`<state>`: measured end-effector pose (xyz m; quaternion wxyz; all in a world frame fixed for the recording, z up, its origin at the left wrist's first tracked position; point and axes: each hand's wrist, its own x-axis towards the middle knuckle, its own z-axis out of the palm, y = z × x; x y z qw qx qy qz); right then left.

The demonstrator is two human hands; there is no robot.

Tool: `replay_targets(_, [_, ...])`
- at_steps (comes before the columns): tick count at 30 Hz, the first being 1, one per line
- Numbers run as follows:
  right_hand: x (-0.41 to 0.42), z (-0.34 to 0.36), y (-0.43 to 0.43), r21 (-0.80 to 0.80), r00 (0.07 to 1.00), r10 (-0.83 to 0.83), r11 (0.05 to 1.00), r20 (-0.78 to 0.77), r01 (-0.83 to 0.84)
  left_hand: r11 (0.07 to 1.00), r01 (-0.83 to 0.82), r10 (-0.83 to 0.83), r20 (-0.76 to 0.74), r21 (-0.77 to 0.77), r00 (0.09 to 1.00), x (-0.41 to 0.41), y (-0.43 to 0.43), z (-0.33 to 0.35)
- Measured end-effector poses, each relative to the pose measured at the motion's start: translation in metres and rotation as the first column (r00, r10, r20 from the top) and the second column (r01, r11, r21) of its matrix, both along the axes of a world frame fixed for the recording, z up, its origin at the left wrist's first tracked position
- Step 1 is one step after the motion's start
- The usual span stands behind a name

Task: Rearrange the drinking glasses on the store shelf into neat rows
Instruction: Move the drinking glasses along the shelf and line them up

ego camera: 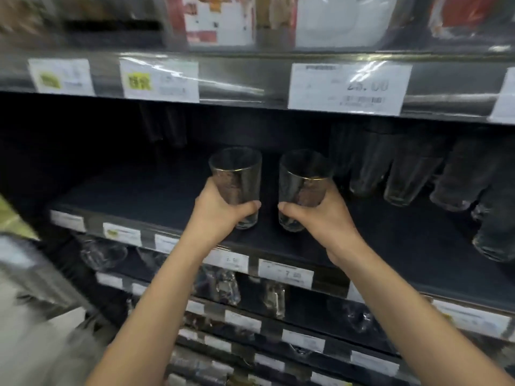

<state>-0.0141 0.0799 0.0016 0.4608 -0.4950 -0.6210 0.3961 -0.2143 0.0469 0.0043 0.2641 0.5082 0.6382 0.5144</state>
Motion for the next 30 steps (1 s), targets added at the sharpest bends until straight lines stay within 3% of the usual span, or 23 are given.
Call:
replay_targets(5, [-0.073,0.0,0.004,-0.029,0.997,0.076,0.997,0.009,-0.076,0.998,-0.068,0.068,-0.034,-0.001,0.997,-0.072,-0.011,0.004])
replay_targets(12, [-0.171,0.0,0.019,-0.067,0.997,0.078,0.995,0.028,-0.076,0.998,-0.042,0.039,-0.05,-0.055,0.998,-0.173,0.003,0.002])
replay_targets(19, [-0.247,-0.01,0.045,-0.083,1.0,0.024,0.996,0.013,-0.023,0.993,0.111,-0.116,-0.111,-0.045,0.987,-0.255,0.053,-0.007])
replay_targets(30, [-0.303,-0.01,0.099,-0.08,0.993,-0.113,0.99,0.017,0.114,0.961,0.274,-0.274,-0.009,-0.024,0.962,-0.312,0.128,-0.021])
